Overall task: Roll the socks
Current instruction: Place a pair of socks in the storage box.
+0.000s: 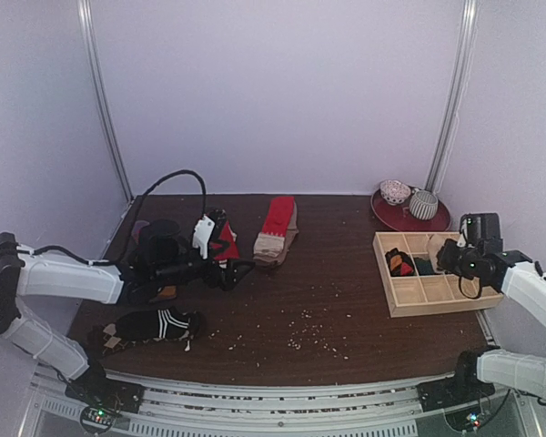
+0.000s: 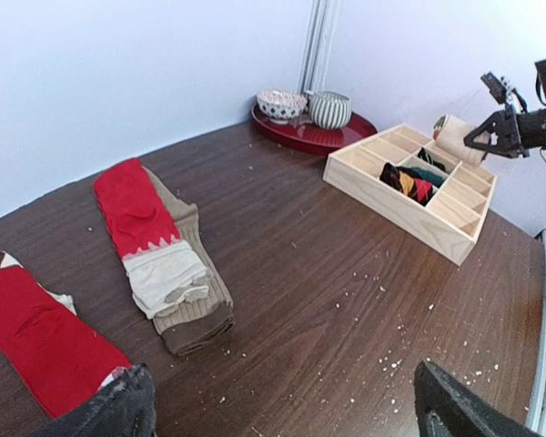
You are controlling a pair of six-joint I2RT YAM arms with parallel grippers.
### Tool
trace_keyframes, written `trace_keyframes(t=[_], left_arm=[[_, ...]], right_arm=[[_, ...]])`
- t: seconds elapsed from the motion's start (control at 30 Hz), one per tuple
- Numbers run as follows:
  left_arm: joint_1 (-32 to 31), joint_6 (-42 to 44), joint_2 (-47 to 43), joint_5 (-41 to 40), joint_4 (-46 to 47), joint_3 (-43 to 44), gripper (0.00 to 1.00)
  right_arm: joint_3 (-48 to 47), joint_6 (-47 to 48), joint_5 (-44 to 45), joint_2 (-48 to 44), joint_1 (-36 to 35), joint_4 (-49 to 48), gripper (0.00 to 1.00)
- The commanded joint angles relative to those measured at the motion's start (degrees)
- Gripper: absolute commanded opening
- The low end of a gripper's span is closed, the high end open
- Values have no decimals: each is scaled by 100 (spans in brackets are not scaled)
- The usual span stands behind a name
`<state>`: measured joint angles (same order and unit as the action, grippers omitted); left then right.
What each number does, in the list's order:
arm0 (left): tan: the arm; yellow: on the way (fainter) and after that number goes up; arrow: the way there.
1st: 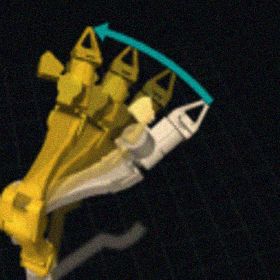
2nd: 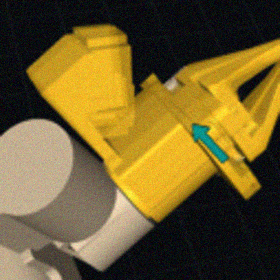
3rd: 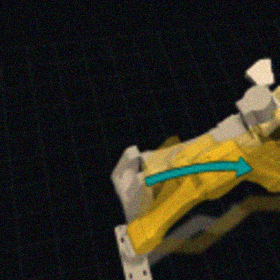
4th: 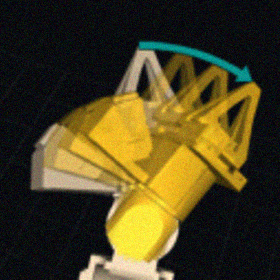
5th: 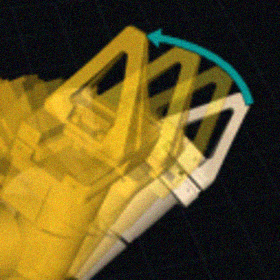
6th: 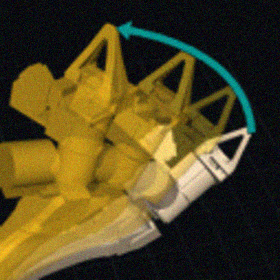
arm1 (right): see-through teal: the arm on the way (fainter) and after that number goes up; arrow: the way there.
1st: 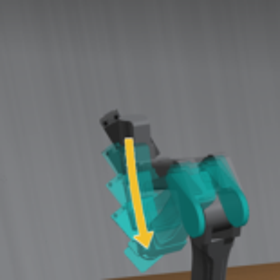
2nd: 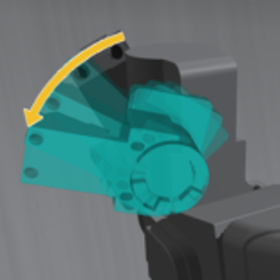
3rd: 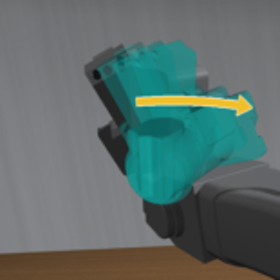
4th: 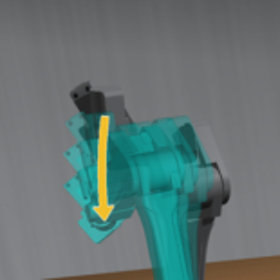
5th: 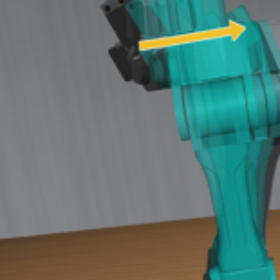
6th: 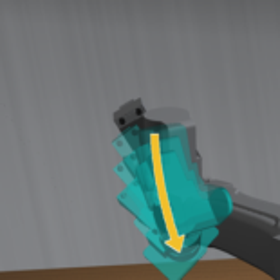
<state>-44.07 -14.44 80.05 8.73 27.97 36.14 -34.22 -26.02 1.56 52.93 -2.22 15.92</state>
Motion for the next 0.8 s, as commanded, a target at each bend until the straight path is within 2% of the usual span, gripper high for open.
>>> trace_keyframes(t=[0.0,0.2,0.53,0.77], left_arm=[[73,-408,-353,-323,1070,-298,98],[83,-405,-85,-53,751,57,98],[83,-409,24,470,1582,-270,98],[83,-361,144,763,2127,-460,98]], right_arm=[[-218,359,-15,156,562,-264,0],[-518,1250,-480,932,1412,-649,0],[-1123,3470,-401,1525,1892,-649,0],[-1024,3948,-993,1938,2926,-1125,0]])
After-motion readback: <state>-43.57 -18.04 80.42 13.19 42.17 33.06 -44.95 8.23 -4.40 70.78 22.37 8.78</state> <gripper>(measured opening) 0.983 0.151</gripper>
